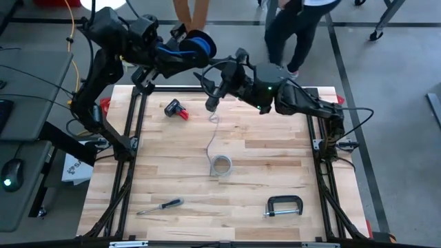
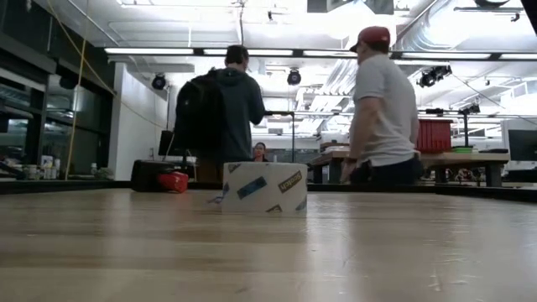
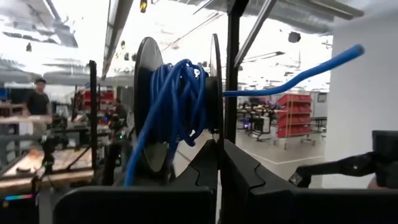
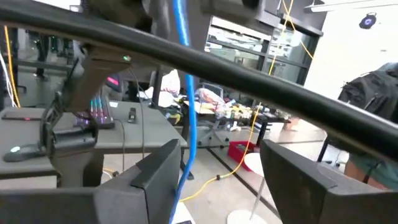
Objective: Coil cords
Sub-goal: Coil the blue wire on the spool
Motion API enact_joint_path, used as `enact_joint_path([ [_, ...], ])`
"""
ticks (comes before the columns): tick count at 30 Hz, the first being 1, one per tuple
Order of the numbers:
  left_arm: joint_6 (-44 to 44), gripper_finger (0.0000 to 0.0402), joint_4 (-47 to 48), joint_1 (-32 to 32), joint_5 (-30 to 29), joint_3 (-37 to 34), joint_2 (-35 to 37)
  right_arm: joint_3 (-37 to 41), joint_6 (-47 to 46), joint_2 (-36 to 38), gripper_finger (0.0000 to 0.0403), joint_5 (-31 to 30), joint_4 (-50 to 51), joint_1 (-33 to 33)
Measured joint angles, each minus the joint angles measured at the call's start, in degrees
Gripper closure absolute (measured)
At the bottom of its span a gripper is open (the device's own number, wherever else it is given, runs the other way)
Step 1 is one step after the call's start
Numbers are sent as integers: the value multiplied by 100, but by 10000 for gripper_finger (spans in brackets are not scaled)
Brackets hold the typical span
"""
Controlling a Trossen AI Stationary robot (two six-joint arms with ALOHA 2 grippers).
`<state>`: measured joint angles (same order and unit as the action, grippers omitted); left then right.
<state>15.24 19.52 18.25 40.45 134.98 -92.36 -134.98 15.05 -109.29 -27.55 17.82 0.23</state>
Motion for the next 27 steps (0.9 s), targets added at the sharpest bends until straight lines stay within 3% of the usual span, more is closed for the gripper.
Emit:
enact_joint_path([
  [6,-107,401,-91,-151,-416,0,24,0,-142,-2,206,76,-4,14],
  [12,-151,401,-335,-150,-489,0,39,-1,-489,-66,248,315,41,20],
  [27,-291,401,-331,-145,-662,0,37,-2,-841,-61,324,205,125,47],
])
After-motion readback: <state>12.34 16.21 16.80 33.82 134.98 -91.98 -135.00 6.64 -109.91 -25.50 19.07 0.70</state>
